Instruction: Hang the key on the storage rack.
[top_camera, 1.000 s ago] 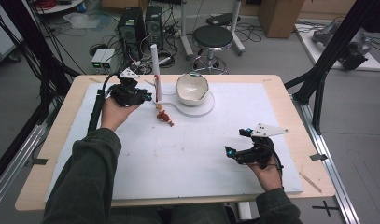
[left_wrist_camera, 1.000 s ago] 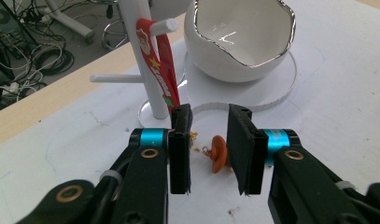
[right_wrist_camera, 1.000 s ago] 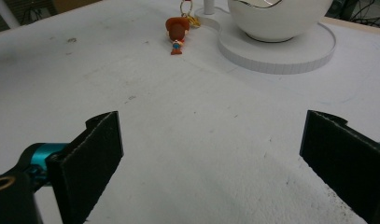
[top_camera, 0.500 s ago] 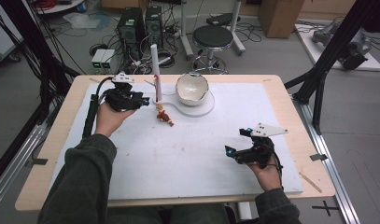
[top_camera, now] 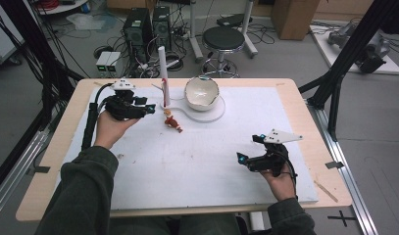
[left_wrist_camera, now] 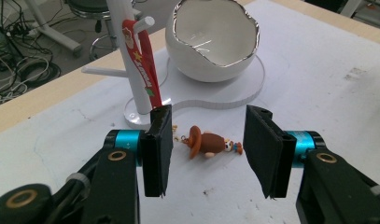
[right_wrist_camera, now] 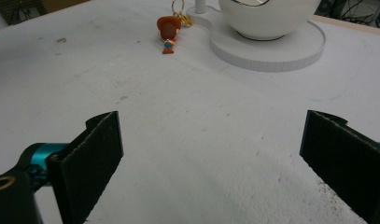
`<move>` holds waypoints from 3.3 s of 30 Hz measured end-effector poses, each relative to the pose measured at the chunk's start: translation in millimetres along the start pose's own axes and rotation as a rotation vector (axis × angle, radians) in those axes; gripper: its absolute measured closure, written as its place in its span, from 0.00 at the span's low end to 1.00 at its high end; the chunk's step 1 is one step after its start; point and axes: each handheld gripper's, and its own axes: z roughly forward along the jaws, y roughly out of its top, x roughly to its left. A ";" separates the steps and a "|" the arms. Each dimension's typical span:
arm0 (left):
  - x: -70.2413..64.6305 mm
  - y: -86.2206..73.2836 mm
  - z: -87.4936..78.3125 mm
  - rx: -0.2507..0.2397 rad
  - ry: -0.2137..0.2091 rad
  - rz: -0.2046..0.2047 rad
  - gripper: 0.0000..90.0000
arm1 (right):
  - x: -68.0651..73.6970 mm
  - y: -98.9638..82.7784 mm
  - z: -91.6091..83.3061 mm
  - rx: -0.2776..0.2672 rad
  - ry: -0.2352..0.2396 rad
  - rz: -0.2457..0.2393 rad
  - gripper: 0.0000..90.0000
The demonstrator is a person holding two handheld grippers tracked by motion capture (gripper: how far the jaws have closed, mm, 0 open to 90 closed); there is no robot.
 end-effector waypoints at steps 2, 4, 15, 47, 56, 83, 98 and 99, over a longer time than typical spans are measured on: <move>-1.0 -0.7 -1.7 -0.001 0.005 -0.003 0.56 | 0.0 -0.2 -0.4 0.004 -0.001 0.006 0.05; -2.0 -1.3 -3.9 -0.003 0.004 -0.002 0.55 | 0.0 -0.3 -0.1 0.003 -0.003 0.004 0.05; -1.8 -8.9 -16.0 -0.016 0.019 -0.020 0.47 | 0.5 -0.3 1.4 0.010 -0.008 -0.001 0.05; -17.2 -30.0 -37.4 -0.045 -0.016 -0.013 0.25 | 2.0 -0.2 2.1 0.012 -0.013 -0.003 0.05; -21.8 -41.0 -50.8 -0.062 -0.025 -0.002 0.25 | 3.3 0.3 3.1 0.011 -0.011 -0.008 0.05; -37.5 -85.8 -75.6 -0.090 -0.036 0.004 0.25 | 5.1 0.3 4.0 0.022 -0.020 -0.014 0.05; -49.2 -104.4 -79.7 -0.100 -0.036 0.000 0.25 | 4.6 -0.4 3.0 0.023 -0.023 -0.014 0.05; -49.6 -106.0 -79.5 -0.101 -0.034 -0.004 0.25 | 4.7 -0.5 3.0 0.025 -0.023 -0.012 0.05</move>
